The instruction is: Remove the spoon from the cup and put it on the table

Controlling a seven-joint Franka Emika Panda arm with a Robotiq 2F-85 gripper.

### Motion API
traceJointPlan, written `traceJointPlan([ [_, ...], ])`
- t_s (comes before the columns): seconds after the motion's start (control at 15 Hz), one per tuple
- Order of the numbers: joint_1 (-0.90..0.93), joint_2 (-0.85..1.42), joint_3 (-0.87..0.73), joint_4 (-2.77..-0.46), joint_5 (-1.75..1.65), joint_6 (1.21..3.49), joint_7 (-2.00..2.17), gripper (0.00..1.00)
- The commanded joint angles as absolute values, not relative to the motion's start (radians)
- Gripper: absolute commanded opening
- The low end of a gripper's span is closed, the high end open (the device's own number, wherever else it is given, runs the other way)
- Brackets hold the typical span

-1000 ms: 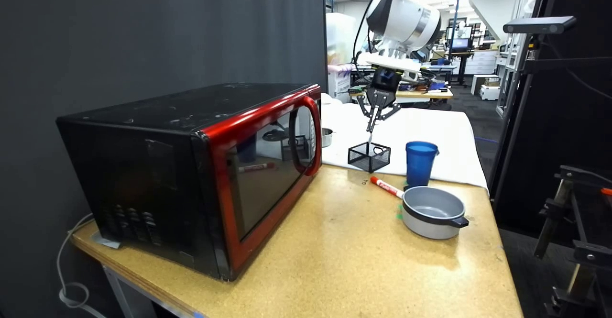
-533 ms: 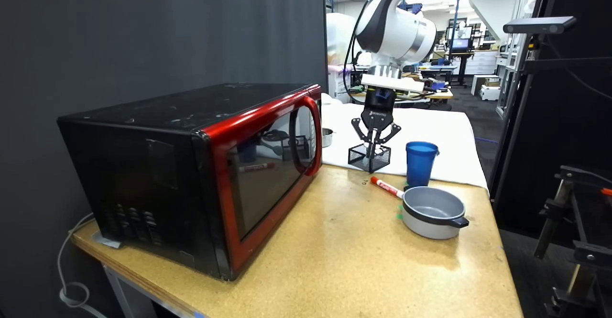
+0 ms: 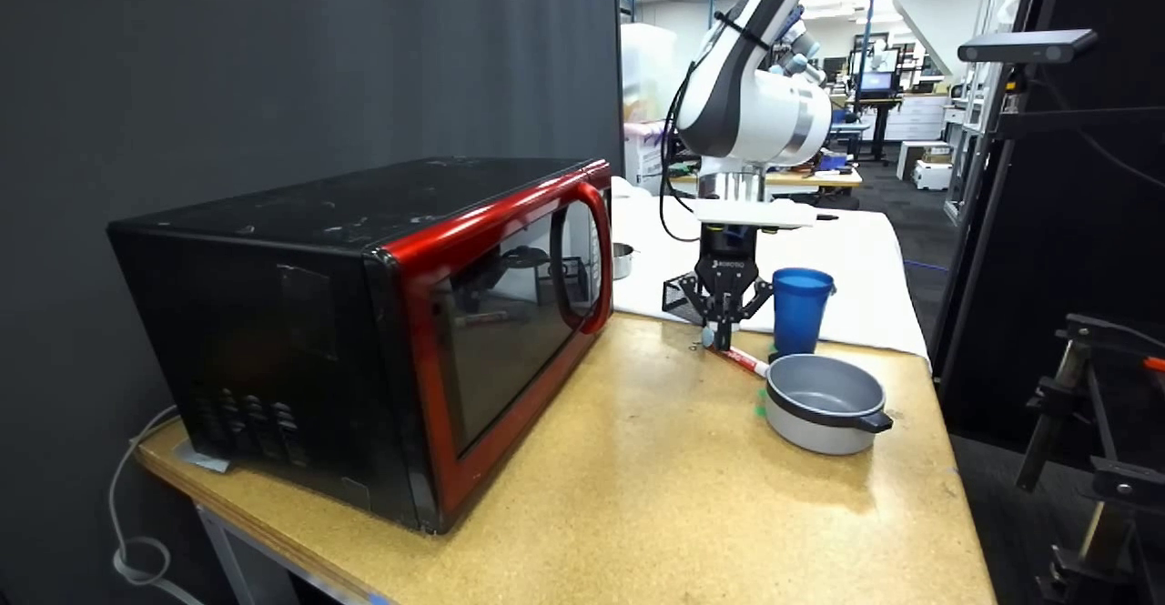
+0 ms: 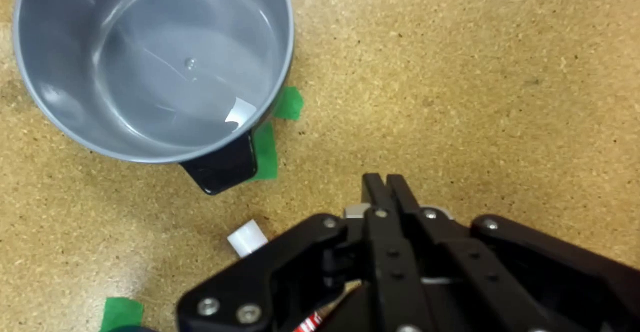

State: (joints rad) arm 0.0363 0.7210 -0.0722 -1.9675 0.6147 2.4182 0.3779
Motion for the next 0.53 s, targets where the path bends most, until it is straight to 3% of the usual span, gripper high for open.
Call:
traceJointPlan([
  [0.0, 0.018, 0.734, -0.049, -1.955, 0.588, 2.436, 0.392, 0.01],
  [0.07, 0.017, 0.733, -0.048, -1.955, 0.588, 2.437, 0.393, 0.01],
  [0.13, 0.018, 0.733, -0.047, -1.954, 0.587, 2.436, 0.395, 0.29],
  [0.2, 0.017, 0.733, -0.047, -1.954, 0.587, 2.435, 0.395, 0.3],
  [0.47, 0.029, 0.737, -0.063, -1.954, 0.555, 2.402, 0.441, 0.57],
])
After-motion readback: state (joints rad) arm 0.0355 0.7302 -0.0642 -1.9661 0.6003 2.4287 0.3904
